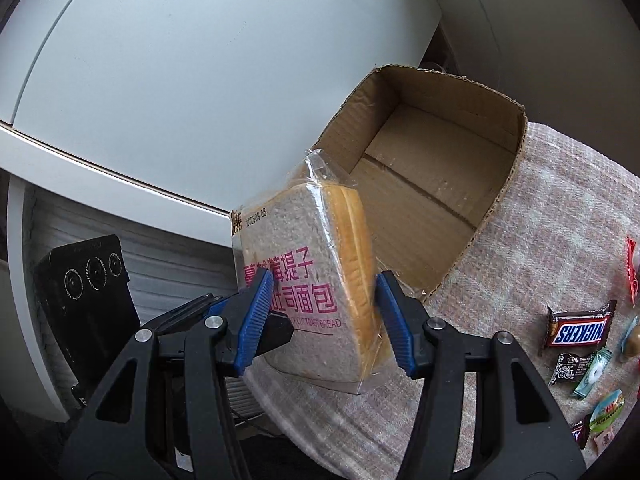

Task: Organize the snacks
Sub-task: 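Carry the bread loaf with the left gripper into the cardboard box and release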

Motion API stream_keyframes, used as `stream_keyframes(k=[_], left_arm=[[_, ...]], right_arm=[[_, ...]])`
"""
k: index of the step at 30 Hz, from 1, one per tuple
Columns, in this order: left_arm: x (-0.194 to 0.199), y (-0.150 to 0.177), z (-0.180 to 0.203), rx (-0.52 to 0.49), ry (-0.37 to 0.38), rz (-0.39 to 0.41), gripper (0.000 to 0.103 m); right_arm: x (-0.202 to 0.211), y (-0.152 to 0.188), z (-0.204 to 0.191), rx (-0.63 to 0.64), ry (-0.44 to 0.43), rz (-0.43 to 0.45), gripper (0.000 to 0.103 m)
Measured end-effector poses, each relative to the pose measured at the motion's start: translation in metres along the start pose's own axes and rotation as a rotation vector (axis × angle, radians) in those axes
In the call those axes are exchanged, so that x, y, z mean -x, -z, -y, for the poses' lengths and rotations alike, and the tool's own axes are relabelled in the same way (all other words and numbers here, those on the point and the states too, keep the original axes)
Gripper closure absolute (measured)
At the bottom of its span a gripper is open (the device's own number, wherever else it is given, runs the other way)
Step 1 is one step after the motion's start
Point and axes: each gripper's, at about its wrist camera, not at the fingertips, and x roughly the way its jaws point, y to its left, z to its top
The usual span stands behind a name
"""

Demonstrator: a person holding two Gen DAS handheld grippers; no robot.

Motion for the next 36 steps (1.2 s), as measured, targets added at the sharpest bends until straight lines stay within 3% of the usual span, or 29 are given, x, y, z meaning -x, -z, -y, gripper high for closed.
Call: stream_keyframes(k=[8, 15, 33, 36], left_arm=[[-0.011, -0.011, -0.020, 0.018, -0.062, -0.009, 0.057], [-0.025, -0.014, -0.025, 0.003, -0.123, -0.032, 0.057], [-0.001, -0.006, -0.005, -0.085, -0.167, 0.013, 0.057], [0.007, 0.001, 0.007, -0.116, -0.155, 0.025, 0.057]], right_arm=[[-0.034, -0.011, 0.003, -0.021, 0.005, -0.033, 0.047], [-0.043, -0.012, 0.007, -0.024, 0.073, -0.046, 0.046], [0.019, 0.007, 0.006, 0.010, 0.096, 0.033, 0.046], [0.037, 0.017, 0.009, 0.029, 0.117, 0.066, 0.039]])
